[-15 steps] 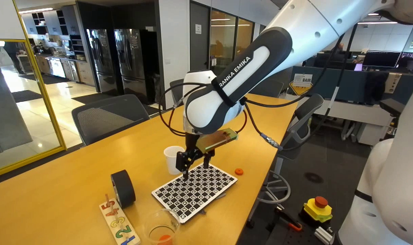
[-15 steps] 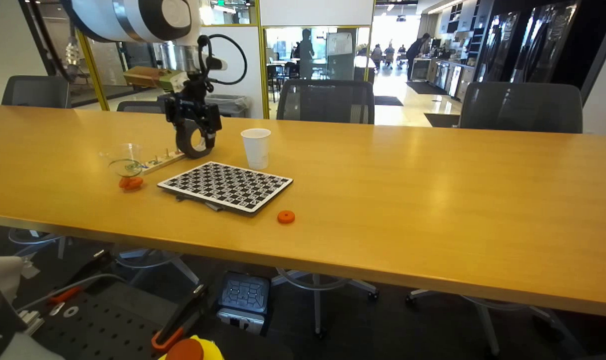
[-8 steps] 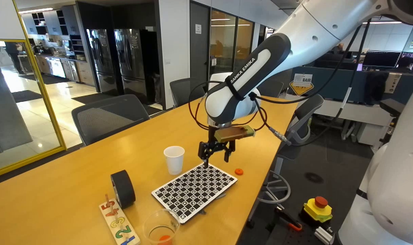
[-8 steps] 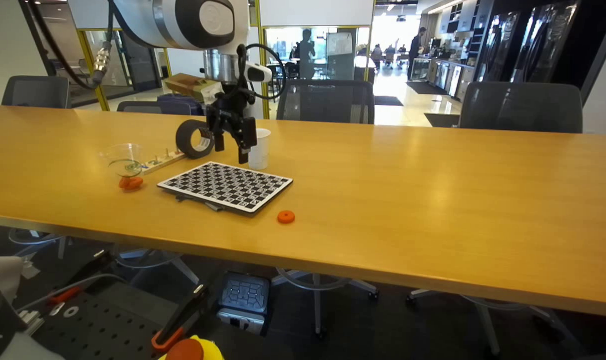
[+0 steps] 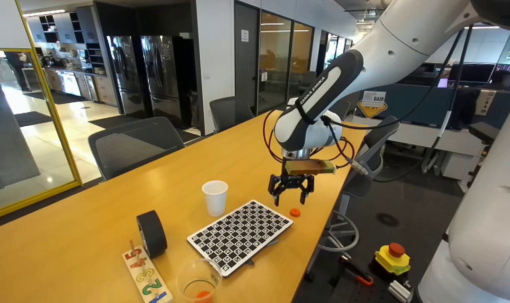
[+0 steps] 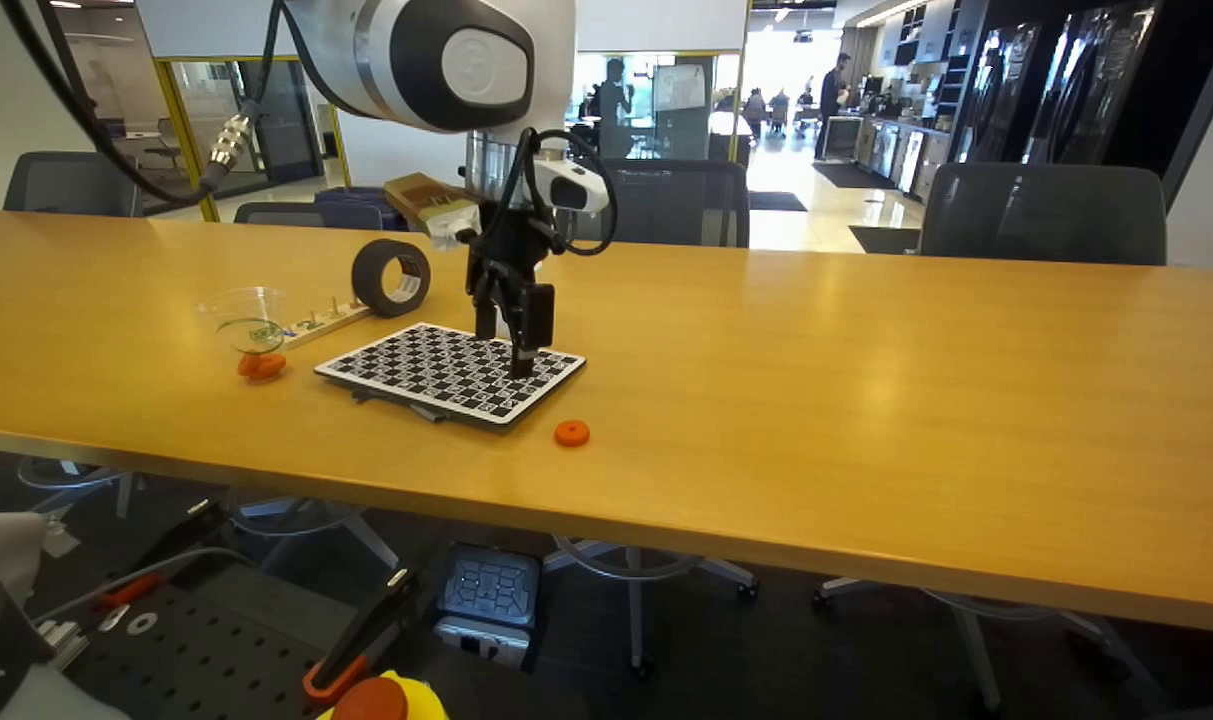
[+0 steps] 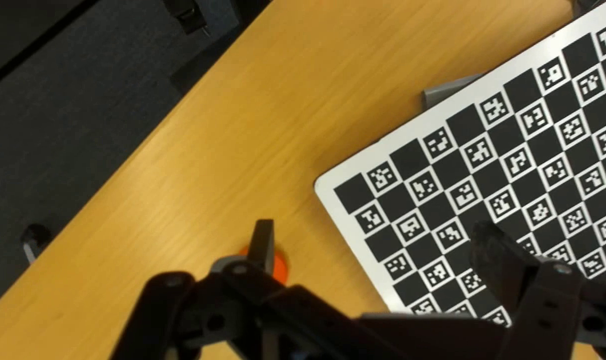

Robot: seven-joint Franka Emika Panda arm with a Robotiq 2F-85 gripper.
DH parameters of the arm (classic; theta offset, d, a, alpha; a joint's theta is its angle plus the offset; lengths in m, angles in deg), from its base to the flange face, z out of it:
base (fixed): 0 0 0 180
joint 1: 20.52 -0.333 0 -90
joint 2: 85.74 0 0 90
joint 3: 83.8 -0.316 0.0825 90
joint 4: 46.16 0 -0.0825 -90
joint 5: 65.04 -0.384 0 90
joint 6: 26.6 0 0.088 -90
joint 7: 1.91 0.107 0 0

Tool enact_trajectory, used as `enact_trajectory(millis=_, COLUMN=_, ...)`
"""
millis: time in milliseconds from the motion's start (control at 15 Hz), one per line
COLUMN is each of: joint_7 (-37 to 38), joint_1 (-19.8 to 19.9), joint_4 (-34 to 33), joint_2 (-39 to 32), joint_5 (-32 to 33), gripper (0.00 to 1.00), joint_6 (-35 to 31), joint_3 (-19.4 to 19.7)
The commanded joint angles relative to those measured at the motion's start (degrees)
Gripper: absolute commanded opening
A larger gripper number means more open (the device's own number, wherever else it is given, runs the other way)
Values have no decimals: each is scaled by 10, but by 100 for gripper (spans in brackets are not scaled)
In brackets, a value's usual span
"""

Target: Pick up the blue and yellow objects from the table and put them in the cups

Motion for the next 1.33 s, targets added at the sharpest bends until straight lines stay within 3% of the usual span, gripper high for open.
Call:
enact_trajectory(millis=0, joint_7=12, joint_1=15, joint_4=12, joint_2=-8, joint_5=-26, gripper=100, joint_6=-21, joint_3=14)
enact_trajectory(millis=1267, joint_7=29, joint_1=33, joint_4=-88, joint_2=-165, joint_5=-52, gripper=100, joint_6=-50, joint_3=31)
